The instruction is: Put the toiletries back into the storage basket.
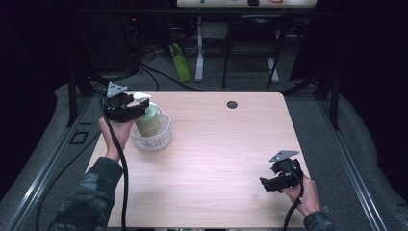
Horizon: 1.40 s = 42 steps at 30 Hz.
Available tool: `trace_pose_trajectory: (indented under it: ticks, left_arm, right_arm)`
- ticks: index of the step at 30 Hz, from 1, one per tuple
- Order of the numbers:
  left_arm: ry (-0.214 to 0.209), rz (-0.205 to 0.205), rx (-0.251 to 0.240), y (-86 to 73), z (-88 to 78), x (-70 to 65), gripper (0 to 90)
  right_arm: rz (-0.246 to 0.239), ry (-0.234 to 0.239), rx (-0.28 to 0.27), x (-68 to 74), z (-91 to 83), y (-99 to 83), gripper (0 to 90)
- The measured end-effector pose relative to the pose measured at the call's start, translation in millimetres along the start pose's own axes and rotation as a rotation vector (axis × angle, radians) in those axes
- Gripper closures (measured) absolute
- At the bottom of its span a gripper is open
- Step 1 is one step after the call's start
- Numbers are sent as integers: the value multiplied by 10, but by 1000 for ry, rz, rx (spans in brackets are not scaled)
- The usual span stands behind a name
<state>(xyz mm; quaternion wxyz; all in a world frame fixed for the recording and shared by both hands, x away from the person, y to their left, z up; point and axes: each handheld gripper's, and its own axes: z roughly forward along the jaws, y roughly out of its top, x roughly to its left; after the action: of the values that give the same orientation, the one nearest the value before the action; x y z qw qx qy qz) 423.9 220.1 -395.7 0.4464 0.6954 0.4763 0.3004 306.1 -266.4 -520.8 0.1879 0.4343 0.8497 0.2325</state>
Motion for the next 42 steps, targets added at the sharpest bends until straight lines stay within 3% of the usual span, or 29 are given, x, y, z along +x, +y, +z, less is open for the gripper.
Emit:
trace_pose_trajectory:
  ticks: [6, 16, 22, 30, 36, 42]
  left_arm:
    - [4, 8, 9, 74, -115, -6, 206]
    - [1, 66, 55, 77, -419, -76, 147]
    - [-20, 73, 64, 19, -556, -99, 96]
    - [-48, 93, 75, -181, -799, -182, 35]
    - [-63, 90, 88, -328, -882, -221, 10]
    - [-94, 94, 155, -613, -896, -307, 0]
  right_arm:
    - [1, 0, -4, -8, -1, -1, 85]
    - [1, -1, -6, -12, -17, 2, 85]
    - [0, -1, -5, -9, -16, 2, 85]
    - [0, -2, -8, -5, -14, 1, 85]
    - [-1, -3, -8, -4, -16, 1, 84]
    - [-10, -14, -12, -1, -26, -3, 85]
